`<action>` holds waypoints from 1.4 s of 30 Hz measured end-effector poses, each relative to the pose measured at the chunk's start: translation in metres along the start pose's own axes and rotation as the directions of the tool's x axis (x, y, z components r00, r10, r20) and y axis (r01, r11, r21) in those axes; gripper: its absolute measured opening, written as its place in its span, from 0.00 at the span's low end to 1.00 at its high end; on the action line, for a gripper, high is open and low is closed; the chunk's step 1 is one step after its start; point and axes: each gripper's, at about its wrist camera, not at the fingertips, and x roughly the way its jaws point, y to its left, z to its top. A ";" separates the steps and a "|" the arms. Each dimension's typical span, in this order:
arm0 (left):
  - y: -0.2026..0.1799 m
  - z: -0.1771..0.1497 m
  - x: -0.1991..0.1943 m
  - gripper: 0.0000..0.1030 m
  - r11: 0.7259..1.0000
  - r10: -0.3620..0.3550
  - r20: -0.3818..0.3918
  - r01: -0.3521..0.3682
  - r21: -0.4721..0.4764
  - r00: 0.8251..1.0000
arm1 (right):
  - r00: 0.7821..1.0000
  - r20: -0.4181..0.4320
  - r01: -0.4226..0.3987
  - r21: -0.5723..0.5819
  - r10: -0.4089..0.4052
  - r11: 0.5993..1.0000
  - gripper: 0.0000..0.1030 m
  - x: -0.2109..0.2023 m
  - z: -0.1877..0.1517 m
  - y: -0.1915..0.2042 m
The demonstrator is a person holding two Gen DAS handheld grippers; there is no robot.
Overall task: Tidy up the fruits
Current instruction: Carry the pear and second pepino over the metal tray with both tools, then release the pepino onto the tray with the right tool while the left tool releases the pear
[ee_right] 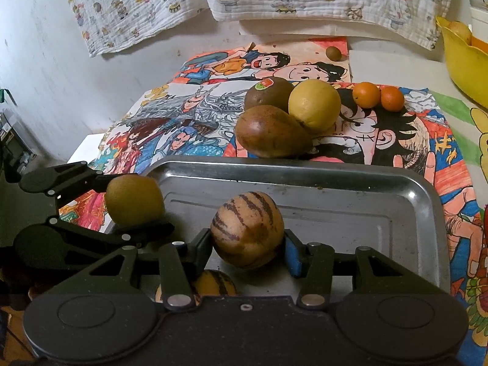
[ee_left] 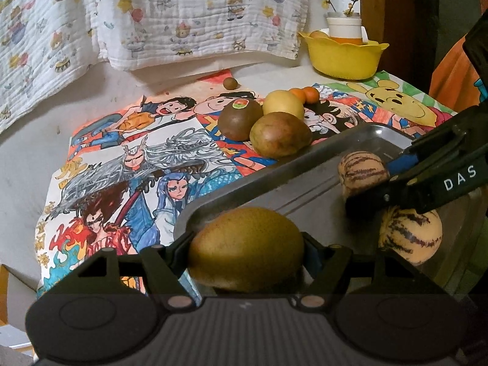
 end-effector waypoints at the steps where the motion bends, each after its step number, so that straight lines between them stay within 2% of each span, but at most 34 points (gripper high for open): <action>1: 0.002 0.000 -0.001 0.74 1.000 -0.007 0.005 0.007 -0.010 1.000 | 1.000 0.000 0.001 0.000 -0.001 1.000 0.51 0.000 0.000 0.000; 11: 0.006 -0.004 -0.005 0.76 0.999 -0.024 0.009 0.025 -0.036 1.000 | 1.000 0.011 0.006 0.005 -0.006 1.000 0.51 -0.004 -0.002 -0.002; 19: 0.009 -0.008 -0.019 0.82 0.998 -0.022 0.027 0.023 -0.055 0.999 | 0.999 0.036 -0.006 0.019 0.006 1.000 0.58 -0.013 -0.007 -0.003; 24: 0.008 -0.012 -0.036 0.89 0.998 -0.002 0.065 0.006 -0.057 0.998 | 0.998 0.060 -0.027 0.028 0.025 0.999 0.67 -0.022 -0.012 -0.003; 28: 0.014 -0.015 -0.050 0.94 0.995 0.004 0.094 0.005 -0.095 0.996 | 0.995 0.096 -0.031 0.020 0.029 0.999 0.76 -0.033 -0.018 0.000; 34: 0.017 -0.026 -0.069 0.97 0.990 0.017 0.115 -0.001 -0.139 0.993 | 0.987 0.152 -0.049 -0.015 0.050 0.999 0.86 -0.051 -0.029 0.005; 39: 0.009 -0.038 -0.082 0.98 0.993 0.009 0.127 0.006 -0.121 0.992 | 0.982 0.174 -0.068 -0.062 0.078 0.996 0.95 -0.064 -0.042 0.011; 42: 0.001 -0.046 -0.086 0.99 0.997 -0.011 0.129 0.021 -0.081 0.992 | 0.982 0.169 -0.068 -0.102 0.085 0.992 0.97 -0.070 -0.052 0.016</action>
